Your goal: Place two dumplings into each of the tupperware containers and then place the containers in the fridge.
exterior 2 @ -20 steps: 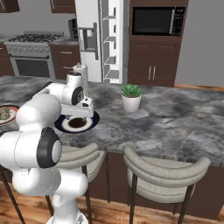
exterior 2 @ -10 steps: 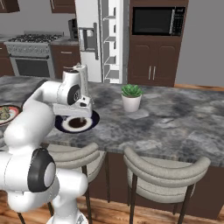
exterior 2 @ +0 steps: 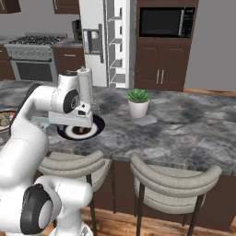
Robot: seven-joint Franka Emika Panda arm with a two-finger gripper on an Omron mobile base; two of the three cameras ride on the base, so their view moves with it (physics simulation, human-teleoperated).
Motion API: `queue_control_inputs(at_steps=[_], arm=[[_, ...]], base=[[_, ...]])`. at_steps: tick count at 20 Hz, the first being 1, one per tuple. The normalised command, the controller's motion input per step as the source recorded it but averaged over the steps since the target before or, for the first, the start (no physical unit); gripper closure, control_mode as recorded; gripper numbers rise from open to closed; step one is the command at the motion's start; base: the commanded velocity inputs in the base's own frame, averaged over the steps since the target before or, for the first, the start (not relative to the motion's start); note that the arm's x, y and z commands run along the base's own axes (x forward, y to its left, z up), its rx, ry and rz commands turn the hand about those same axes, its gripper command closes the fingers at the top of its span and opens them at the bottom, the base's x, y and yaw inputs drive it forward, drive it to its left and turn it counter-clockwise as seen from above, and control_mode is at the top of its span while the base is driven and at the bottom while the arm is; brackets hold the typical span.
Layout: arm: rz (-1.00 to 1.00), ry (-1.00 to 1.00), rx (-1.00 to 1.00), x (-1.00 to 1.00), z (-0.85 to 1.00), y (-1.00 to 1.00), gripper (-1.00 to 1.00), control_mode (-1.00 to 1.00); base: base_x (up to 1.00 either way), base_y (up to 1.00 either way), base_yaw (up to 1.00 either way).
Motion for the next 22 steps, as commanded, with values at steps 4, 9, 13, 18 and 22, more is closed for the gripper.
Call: queue_control_inputs(at_steps=[4, 9, 13, 18, 22], arm=[[-0.02, 0.00, 0.00, -0.34, 0.09, 0.00, -1.00, -1.00], [-0.03, 0.00, 0.00, -0.05, 0.11, -0.03, -1.00, -1.00], [-0.01, 0.00, 0.00, -0.04, 0.03, -0.01, -1.00, 1.00], [0.00, 0.00, 0.00, 0.00, 0.00, 0.00, -1.00, 1.00], [0.00, 0.00, 0.00, 0.00, 0.00, 0.00, -1.00, 1.00]], base=[[0.00, 0.00, 0.00], [0.00, 0.00, 0.00], [-0.45, 0.03, 0.00], [-0.49, 0.79, 0.00], [0.00, 1.00, 0.00]])
